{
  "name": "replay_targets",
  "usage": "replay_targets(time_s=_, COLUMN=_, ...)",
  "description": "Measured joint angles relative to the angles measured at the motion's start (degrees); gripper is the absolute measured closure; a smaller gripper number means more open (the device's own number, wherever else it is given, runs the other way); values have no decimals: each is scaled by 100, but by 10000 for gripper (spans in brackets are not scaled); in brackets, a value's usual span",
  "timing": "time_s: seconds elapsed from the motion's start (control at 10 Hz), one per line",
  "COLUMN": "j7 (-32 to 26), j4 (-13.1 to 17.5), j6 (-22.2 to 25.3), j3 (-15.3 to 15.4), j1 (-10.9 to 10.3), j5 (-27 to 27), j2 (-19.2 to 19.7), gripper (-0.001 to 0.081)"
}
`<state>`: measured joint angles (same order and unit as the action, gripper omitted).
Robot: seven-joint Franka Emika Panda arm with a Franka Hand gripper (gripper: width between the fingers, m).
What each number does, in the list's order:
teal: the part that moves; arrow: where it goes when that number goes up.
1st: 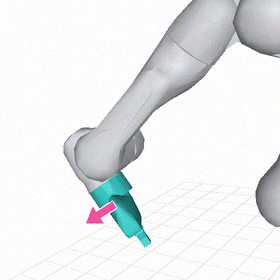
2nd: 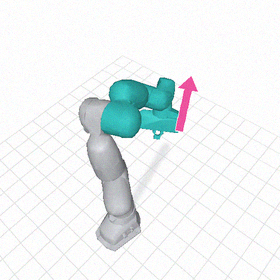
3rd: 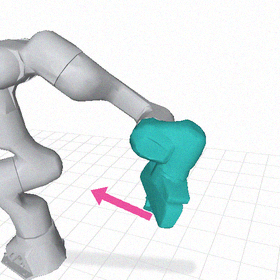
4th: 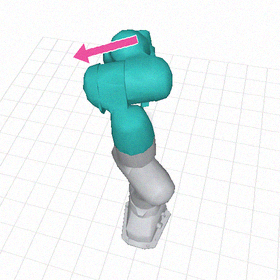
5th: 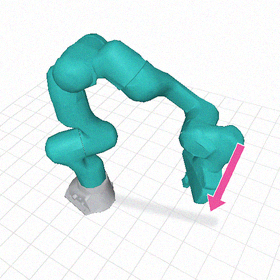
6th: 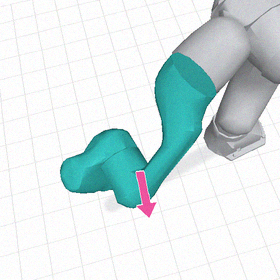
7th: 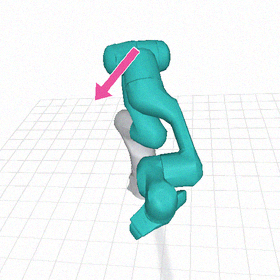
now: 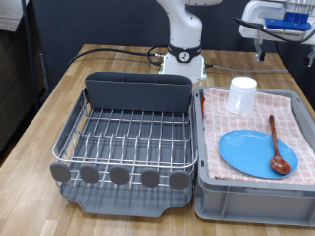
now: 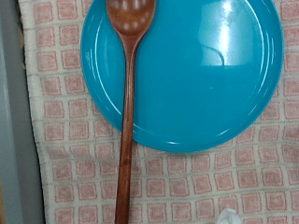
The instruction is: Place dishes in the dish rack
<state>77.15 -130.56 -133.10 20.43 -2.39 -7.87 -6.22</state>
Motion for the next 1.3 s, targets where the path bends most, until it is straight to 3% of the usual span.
replay_targets(time_s=0.6, j7=1037, j4=-121, j6=-857, j3=142, j1=-21, j5=-513, j2=614, gripper=4)
replay_targets(time_s=1.3, j7=1464, j4=-127, j6=-1554, j3=104, j1=-22, j5=-1062, j2=1390, gripper=4)
